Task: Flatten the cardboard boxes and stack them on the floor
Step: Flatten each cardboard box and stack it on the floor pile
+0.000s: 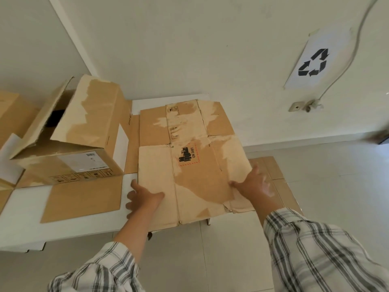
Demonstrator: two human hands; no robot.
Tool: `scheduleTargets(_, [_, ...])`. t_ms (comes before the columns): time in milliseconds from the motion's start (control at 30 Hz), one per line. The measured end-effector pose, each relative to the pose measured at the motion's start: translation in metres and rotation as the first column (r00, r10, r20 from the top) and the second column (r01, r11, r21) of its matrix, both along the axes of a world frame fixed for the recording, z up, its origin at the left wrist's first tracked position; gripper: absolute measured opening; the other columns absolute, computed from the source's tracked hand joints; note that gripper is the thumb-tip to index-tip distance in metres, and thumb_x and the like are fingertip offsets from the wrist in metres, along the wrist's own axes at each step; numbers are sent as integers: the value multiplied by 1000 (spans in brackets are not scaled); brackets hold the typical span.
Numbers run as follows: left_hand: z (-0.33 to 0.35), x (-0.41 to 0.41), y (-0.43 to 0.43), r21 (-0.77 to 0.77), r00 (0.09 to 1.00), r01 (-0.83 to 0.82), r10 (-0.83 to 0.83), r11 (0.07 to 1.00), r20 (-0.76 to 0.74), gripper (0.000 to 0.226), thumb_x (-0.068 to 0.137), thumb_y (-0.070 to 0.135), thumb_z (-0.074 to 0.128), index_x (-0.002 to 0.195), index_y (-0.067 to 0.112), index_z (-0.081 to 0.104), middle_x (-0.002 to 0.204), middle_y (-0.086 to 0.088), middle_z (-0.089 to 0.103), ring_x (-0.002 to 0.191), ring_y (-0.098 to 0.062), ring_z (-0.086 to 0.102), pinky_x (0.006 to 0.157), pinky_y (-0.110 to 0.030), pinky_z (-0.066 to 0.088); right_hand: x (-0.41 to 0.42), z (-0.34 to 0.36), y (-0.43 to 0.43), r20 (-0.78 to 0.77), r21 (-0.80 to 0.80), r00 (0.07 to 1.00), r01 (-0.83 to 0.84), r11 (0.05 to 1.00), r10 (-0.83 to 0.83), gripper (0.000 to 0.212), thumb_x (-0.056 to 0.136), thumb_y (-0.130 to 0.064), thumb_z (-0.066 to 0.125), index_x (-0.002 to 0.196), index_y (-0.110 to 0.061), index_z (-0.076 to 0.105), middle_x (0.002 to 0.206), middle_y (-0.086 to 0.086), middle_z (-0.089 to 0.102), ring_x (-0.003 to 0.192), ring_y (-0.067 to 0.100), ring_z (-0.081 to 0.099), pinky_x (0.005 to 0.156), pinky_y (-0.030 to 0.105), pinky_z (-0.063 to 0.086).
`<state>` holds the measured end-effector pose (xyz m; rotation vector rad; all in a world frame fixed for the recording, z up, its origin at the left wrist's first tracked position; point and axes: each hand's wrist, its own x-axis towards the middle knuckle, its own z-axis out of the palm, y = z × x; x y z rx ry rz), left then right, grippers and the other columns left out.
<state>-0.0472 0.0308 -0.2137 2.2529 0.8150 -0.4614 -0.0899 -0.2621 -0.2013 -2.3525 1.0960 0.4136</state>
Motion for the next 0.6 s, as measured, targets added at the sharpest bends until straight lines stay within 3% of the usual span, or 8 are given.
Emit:
scheduleTargets(100, [3, 1, 6, -166, 991, -102, 114, 981, 64, 79, 83, 28, 76, 143, 10, 29, 135, -18, 49, 108, -35, 54, 87, -39, 47, 4, 6, -21, 25, 72, 999, 25, 997, -27, 97, 81, -57, 71, 150, -9, 23, 143, 18, 47, 132, 39, 44, 107, 56, 37])
scheduleTargets(200, [10, -5, 0, -121, 988, -58, 74, 991, 138, 44, 89, 30, 69, 121, 5, 53, 118, -16, 63, 90, -29, 56, 77, -36, 50, 1, 7, -35, 66, 177, 998, -16, 984, 5, 72, 88, -52, 65, 141, -8, 42, 133, 13, 57, 119, 34, 55, 90, 41, 48])
scheduleTargets(267, [17, -14, -7, -84, 977, -73, 88, 994, 193, 41, 89, 35, 67, 118, 9, 56, 113, -13, 65, 92, -32, 59, 79, -39, 52, -2, 2, -43, 70, 188, 997, -36, 981, 23, 73, 87, -55, 64, 143, -13, 43, 135, 12, 55, 122, 33, 52, 98, 45, 46])
scheduleTargets(333, [24, -29, -14, -15, 966, -102, 102, 995, 236, 40, 87, 43, 65, 111, 13, 58, 105, -9, 66, 91, -33, 62, 81, -45, 54, -13, -5, -55, 23, 301, 999, -36, 953, 31, 80, 85, -51, 68, 147, -12, 35, 140, 14, 48, 125, 35, 50, 103, 50, 45])
scheduleTargets(400, [30, -46, -21, 43, 958, -121, 105, 992, 268, 41, 84, 52, 63, 102, 16, 58, 97, -6, 66, 85, -32, 63, 79, -47, 55, -33, -11, -68, -13, 461, 1000, 24, 887, -20, 90, 83, -44, 74, 148, -6, 24, 141, 15, 46, 124, 36, 51, 98, 45, 47])
scheduleTargets(467, [36, -64, -29, 89, 953, -124, 94, 988, 289, 42, 83, 56, 63, 98, 17, 58, 95, -6, 66, 83, -32, 63, 78, -47, 55, -58, -17, -79, -41, 522, 996, 91, 848, -81, 92, 80, -45, 77, 145, -4, 27, 135, 14, 52, 118, 34, 55, 90, 41, 49])
scheduleTargets(533, [43, -84, -48, 140, 948, -126, 78, 982, 308, 46, 84, 56, 64, 105, 15, 59, 102, -9, 67, 90, -34, 63, 79, -46, 54, -81, -21, -92, 16, 495, 998, 39, 868, -54, 81, 83, -49, 73, 143, -6, 40, 130, 12, 58, 114, 32, 59, 94, 43, 52])
scheduleTargets(600, [53, -100, -72, 173, 940, -141, 77, 975, 331, 56, 85, 56, 63, 121, 13, 56, 116, -11, 65, 103, -37, 62, 82, -45, 51, -96, -14, -104, 120, 438, 993, -32, 898, -23, 72, 91, -45, 64, 147, -9, 38, 138, 12, 54, 122, 33, 55, 99, 45, 49])
